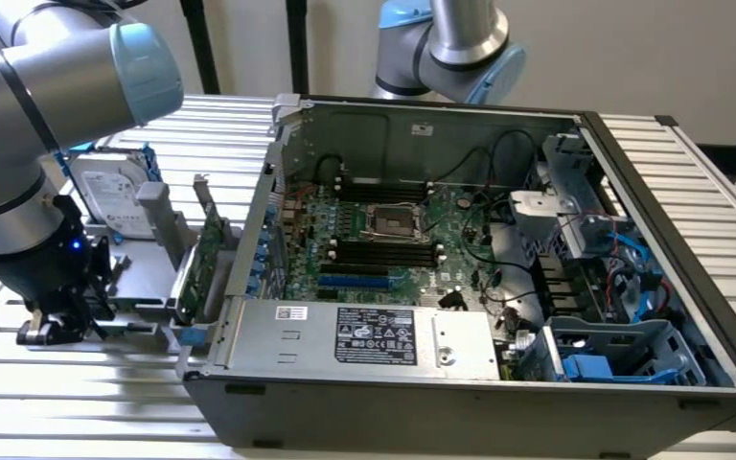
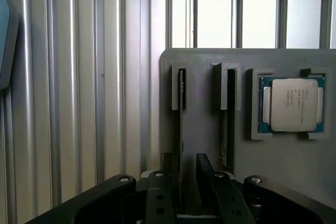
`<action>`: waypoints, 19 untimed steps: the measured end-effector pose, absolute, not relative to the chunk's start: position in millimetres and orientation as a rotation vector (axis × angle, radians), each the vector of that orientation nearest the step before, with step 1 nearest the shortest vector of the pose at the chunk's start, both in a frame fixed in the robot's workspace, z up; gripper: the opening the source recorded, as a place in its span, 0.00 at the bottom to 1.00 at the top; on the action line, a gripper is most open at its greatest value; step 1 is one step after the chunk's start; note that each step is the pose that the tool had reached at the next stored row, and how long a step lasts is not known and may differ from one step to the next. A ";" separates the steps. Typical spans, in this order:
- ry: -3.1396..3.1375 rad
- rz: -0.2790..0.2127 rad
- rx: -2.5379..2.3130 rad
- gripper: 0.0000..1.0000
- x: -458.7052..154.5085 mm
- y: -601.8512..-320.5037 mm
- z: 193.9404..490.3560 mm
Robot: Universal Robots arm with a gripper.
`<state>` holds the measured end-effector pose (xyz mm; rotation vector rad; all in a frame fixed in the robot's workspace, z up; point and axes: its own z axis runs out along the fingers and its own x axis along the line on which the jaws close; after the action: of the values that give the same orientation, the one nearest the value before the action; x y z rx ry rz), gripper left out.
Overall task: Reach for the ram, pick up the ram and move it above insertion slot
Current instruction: 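Pick up the ram and move it above insertion slot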
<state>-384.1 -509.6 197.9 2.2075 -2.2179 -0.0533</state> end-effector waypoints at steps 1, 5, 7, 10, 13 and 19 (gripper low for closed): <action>-2.217 -0.053 2.208 0.33 -384.1 -509.6 197.8; -2.214 -0.052 2.210 0.24 -384.1 -509.5 197.8; -2.213 -0.051 2.210 0.18 -384.1 -509.6 197.7; -2.213 -0.051 2.210 0.13 -384.1 -509.5 197.7; -2.213 -0.051 2.210 0.13 -384.1 -509.5 197.7; -2.216 -0.052 2.207 0.13 -384.1 -509.5 197.7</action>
<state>-384.1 -509.5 197.7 2.2066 -2.2158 -0.0516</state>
